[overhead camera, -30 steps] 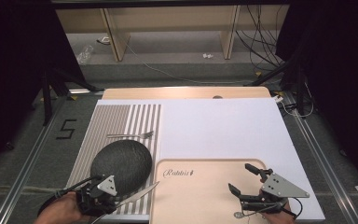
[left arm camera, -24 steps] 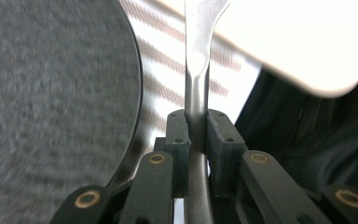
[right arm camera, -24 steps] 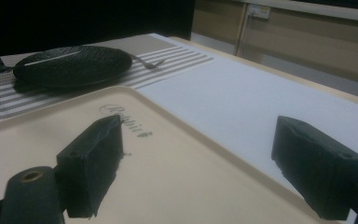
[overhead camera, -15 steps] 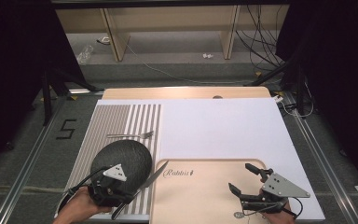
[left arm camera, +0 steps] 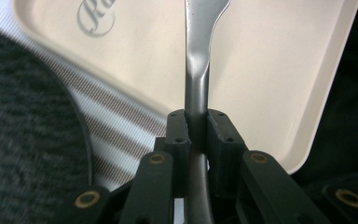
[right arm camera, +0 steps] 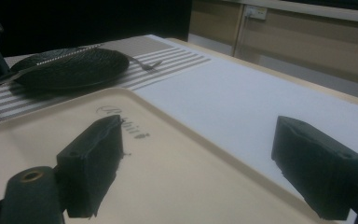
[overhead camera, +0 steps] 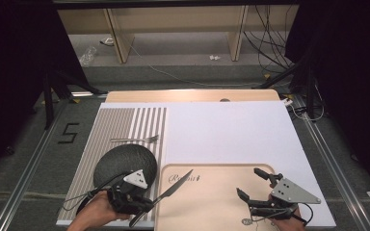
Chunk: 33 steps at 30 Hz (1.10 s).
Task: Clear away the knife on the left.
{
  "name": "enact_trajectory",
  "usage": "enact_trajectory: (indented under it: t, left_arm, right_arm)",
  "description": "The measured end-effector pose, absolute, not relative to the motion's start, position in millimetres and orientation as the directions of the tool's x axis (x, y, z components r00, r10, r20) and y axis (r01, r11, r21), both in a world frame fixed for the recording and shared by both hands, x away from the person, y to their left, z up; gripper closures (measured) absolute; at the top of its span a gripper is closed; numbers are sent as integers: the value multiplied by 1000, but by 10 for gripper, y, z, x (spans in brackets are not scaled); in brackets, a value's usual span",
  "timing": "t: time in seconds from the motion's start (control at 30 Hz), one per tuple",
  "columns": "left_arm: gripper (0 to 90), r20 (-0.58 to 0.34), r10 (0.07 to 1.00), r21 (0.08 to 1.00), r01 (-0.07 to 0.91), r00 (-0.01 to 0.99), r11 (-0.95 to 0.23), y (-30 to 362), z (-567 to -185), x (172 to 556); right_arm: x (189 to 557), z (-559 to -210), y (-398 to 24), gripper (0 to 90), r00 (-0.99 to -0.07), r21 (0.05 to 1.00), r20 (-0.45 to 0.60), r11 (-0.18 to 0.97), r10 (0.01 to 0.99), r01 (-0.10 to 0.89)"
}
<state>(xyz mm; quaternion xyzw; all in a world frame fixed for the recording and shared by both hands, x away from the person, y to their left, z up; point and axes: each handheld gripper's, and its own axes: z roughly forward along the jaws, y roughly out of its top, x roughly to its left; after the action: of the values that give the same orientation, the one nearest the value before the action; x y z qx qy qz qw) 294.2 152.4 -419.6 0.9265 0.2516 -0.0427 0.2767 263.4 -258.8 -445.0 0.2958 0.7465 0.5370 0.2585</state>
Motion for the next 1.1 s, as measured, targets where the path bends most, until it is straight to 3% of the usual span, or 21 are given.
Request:
enact_trajectory:
  t: [0.57,1.1]
  left_arm:
    - [795,-211,369,433,425,905,-795,1070,-4253,2931]
    - [794,-213,316,395,378,924,-838,694,-4278,2875]
  right_arm:
    - [2626,-4423,-2650,175,-626,968,-65,201,777,150]
    - [2625,-4416,-2657,175,-624,970,-70,198,778,138]
